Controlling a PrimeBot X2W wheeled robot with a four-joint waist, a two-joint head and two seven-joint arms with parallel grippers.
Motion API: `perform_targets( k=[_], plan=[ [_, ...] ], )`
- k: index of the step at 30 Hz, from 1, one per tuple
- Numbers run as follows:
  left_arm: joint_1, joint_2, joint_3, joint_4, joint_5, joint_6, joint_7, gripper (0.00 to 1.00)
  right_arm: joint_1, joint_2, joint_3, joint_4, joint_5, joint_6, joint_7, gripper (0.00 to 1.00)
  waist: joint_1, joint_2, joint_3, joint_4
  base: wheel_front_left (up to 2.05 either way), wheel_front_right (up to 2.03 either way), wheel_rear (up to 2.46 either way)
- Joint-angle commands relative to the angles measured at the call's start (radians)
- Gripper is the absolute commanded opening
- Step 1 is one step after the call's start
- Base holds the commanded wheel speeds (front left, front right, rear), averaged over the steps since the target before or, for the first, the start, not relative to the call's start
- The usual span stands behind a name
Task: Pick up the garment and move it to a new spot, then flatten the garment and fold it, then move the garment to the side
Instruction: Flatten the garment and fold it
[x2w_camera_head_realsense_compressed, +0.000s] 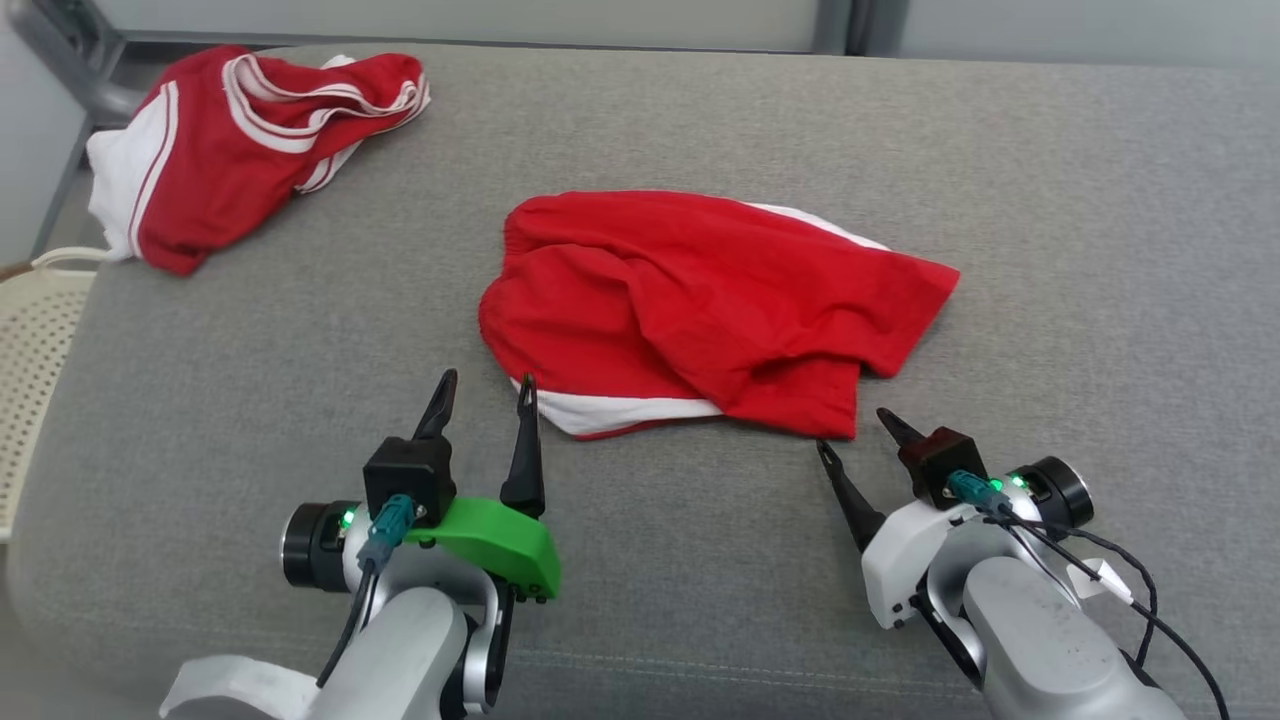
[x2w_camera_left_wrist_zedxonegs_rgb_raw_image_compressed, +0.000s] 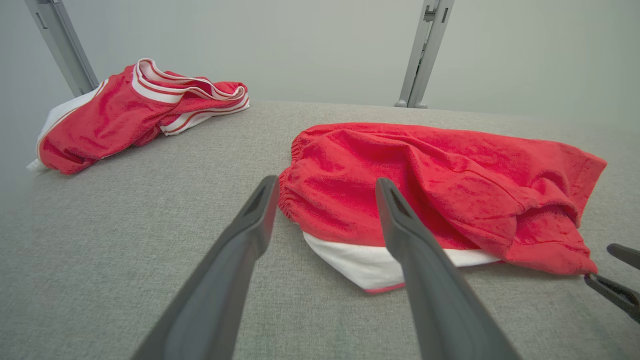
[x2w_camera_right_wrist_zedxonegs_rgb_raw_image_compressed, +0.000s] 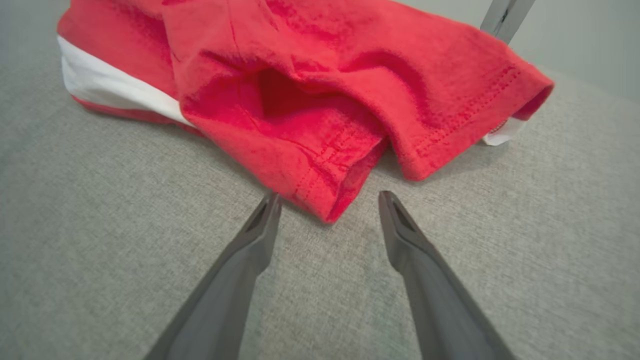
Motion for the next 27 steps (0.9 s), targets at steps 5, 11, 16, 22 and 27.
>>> perform_targets(
  k=[5, 11, 16, 22, 27],
  plan=[
    [0.044, 0.012, -0.012, -0.074, 0.013, 0.028, 0.007, 1.0, -0.057, -0.017, 0.006, 0.099, 0.033, -0.001, -0.003, 1.0, 0.0, 0.0, 0.029, 0.117, 0.0, 0.0, 0.0],
    [0.073, 0.031, -0.016, -0.133, 0.013, 0.056, 0.024, 1.0, -0.08, -0.015, 0.018, 0.092, 0.069, -0.001, -0.004, 0.13, 0.0, 0.0, 0.028, 0.13, 0.0, 0.0, 0.0],
    [0.094, 0.042, -0.009, -0.161, 0.004, 0.072, 0.03, 1.0, -0.04, -0.009, 0.027, 0.005, 0.127, -0.001, -0.005, 0.0, 0.0, 0.0, 0.014, 0.097, 0.0, 0.0, 0.0],
    [0.114, 0.06, 0.005, -0.19, -0.006, 0.087, 0.028, 1.0, 0.009, -0.032, 0.09, -0.139, 0.304, 0.0, 0.048, 0.0, 0.0, 0.0, -0.004, 0.035, 0.0, 0.0, 0.0],
    [0.129, 0.072, 0.02, -0.213, -0.013, 0.096, 0.024, 1.0, 0.06, -0.128, 0.105, -0.37, 0.479, 0.0, 0.23, 0.0, 0.0, 0.0, -0.012, -0.002, 0.0, 0.0, 0.0]
  ],
)
